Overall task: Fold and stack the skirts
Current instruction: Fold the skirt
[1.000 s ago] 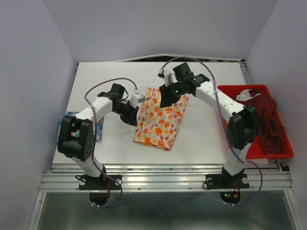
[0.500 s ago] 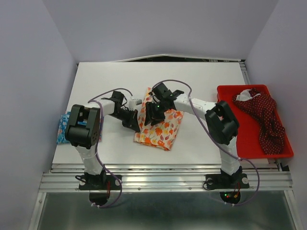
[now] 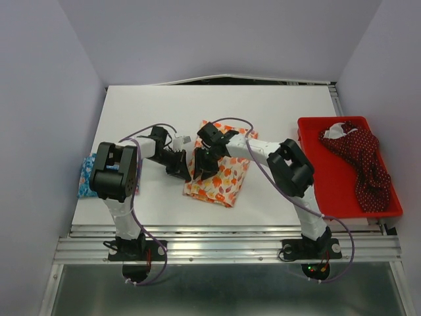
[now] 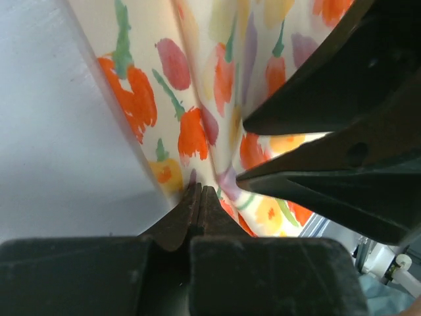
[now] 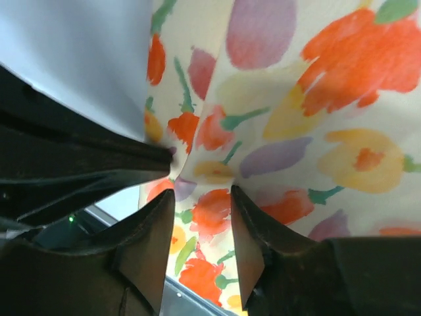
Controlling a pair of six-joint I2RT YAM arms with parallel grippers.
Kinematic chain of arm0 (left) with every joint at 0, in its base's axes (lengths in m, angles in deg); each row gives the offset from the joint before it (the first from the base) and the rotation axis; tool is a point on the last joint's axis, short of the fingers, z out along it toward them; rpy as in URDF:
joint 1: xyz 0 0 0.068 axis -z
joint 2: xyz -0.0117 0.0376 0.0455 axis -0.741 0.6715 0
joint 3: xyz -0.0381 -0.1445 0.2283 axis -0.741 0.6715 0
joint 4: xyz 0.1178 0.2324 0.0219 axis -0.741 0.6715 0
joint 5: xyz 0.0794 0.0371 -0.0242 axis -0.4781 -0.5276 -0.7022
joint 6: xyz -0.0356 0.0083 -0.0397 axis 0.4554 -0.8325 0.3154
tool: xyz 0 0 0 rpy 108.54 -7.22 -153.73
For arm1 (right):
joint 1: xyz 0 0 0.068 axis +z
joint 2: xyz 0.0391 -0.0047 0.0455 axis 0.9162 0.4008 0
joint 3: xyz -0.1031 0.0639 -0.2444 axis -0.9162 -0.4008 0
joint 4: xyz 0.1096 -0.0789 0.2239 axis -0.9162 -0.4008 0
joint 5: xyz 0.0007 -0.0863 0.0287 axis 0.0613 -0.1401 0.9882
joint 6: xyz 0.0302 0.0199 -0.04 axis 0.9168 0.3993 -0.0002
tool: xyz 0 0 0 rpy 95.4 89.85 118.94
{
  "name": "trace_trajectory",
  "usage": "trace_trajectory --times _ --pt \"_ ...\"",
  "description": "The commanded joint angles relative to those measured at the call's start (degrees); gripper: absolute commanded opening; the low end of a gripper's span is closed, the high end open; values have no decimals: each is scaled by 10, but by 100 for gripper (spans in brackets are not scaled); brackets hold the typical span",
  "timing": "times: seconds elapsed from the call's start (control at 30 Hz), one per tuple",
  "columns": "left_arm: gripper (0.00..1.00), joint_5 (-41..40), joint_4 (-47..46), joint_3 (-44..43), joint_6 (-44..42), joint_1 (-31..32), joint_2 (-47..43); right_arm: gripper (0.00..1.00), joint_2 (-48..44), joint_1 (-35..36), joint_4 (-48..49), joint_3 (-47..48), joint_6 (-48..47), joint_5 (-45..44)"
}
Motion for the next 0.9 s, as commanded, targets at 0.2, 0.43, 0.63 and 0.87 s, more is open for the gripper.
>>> trace_trajectory --times 0.2,0.43,0.63,0.87 --pt "0 -2 -3 14 5 -7 -5 31 44 0 -8 39 0 -14" --pt "0 -3 -9 19 12 -7 -4 22 65 0 -6 29 -2 5" --pt "0 -8 -8 20 12 -7 4 23 68 0 27 89 -11 30" --pt "27 -2 -7 13 -25 -78 -125 18 71 -6 52 25 -88 45"
